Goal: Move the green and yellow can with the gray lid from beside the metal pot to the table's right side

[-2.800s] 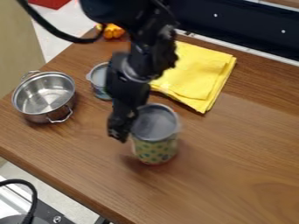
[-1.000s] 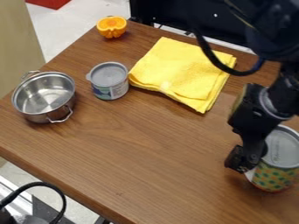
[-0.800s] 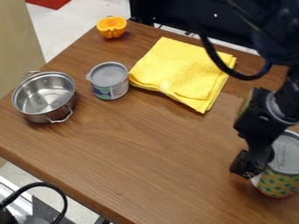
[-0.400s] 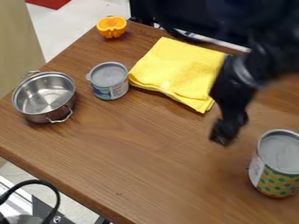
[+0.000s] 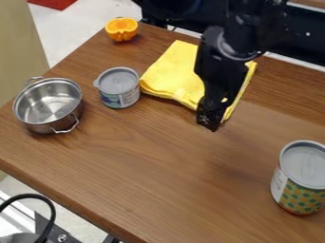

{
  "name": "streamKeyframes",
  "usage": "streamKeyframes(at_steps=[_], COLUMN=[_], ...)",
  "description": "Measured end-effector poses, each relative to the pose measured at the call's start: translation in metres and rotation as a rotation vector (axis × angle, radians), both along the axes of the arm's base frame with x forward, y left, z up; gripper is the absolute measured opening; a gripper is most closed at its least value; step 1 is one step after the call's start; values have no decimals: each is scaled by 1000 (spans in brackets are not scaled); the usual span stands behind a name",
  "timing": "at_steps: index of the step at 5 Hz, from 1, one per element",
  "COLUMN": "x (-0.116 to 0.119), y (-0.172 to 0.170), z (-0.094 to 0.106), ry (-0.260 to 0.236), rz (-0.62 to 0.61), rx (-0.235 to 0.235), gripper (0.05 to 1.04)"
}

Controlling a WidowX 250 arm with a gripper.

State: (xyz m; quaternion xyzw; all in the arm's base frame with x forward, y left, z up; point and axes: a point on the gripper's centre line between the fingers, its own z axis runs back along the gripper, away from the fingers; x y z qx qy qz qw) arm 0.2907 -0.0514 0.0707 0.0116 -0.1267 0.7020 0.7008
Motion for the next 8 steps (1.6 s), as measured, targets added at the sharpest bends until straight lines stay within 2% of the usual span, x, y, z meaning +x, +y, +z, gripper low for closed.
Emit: streamKeyframes(at_steps=[1, 2, 3, 4, 5, 6, 7, 8], x=[3, 9, 8, 21, 35, 41, 47, 52], y=[14, 34, 40, 44, 35, 43, 76, 109], z=[6, 11, 17, 17, 16, 15, 12, 18], ry=[-11, -41, -8, 48, 26, 41, 89, 154], rz=[-218, -469, -689, -804, -875, -839, -717, -641], rx=[8, -12, -115, -134, -49, -8, 65, 23], gripper=[995, 995, 995, 995, 995, 995, 995, 995])
